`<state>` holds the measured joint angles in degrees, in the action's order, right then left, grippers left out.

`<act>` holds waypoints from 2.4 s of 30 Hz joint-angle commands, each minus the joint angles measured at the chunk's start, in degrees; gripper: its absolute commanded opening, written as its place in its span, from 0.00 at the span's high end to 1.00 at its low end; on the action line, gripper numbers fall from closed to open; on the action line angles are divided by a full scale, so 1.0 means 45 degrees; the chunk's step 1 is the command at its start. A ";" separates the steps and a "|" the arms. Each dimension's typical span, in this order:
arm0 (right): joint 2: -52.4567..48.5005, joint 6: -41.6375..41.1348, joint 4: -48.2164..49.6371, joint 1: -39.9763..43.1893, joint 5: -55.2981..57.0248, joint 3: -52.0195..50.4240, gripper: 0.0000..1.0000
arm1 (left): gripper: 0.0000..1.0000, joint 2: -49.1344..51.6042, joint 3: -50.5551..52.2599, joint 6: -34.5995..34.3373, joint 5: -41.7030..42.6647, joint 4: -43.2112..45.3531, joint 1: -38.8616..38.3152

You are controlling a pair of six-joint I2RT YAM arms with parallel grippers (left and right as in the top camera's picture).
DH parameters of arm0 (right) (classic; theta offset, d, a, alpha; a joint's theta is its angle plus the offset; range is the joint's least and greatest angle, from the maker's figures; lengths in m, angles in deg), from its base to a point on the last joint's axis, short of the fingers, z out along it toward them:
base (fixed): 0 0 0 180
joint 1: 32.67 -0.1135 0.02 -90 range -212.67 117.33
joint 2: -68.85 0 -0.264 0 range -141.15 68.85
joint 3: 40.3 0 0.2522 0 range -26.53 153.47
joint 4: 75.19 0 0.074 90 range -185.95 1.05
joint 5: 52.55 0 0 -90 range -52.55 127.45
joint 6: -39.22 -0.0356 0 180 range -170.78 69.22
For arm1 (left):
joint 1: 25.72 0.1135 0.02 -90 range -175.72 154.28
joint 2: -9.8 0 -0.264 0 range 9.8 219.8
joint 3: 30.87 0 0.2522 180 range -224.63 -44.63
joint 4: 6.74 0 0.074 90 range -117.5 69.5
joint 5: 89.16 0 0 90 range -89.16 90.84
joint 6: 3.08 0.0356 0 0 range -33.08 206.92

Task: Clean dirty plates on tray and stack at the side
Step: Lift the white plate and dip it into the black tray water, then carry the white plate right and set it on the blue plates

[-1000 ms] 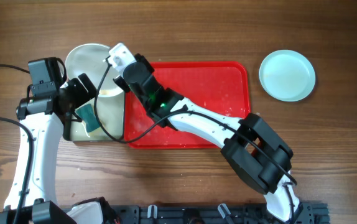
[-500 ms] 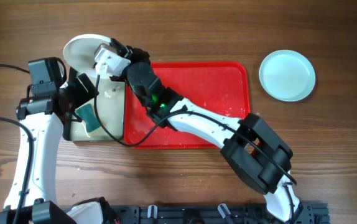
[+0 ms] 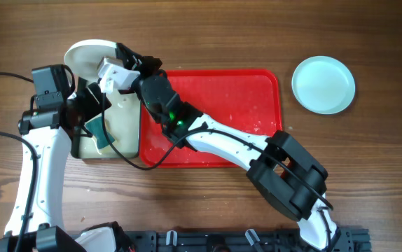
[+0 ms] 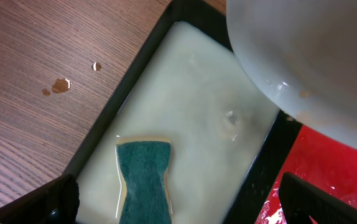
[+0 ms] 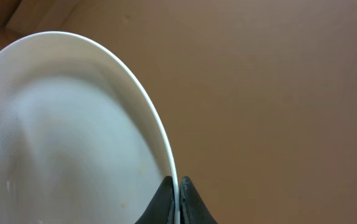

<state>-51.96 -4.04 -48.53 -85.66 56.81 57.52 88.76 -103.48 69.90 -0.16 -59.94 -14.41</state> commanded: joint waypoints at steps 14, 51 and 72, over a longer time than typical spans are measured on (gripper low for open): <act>-0.0039 0.0612 0.0160 -0.0024 -0.0015 0.0228 0.96 | 0.00 0.0019 -0.0141 -0.0019 0.0107 0.0039 -0.0049; -0.0024 -0.8476 -0.2861 0.0155 0.0495 0.0228 0.96 | 0.00 0.0019 -0.0141 -0.0019 0.0107 0.0039 -0.0049; 0.4857 -1.4299 -1.2706 0.4396 -0.5659 0.0228 0.96 | 0.00 0.0019 -0.0141 -0.0024 0.0107 0.0039 -0.0049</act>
<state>-33.93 -65.76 -101.88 -69.88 35.59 57.89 88.76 -103.53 69.90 0.67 -59.94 -14.73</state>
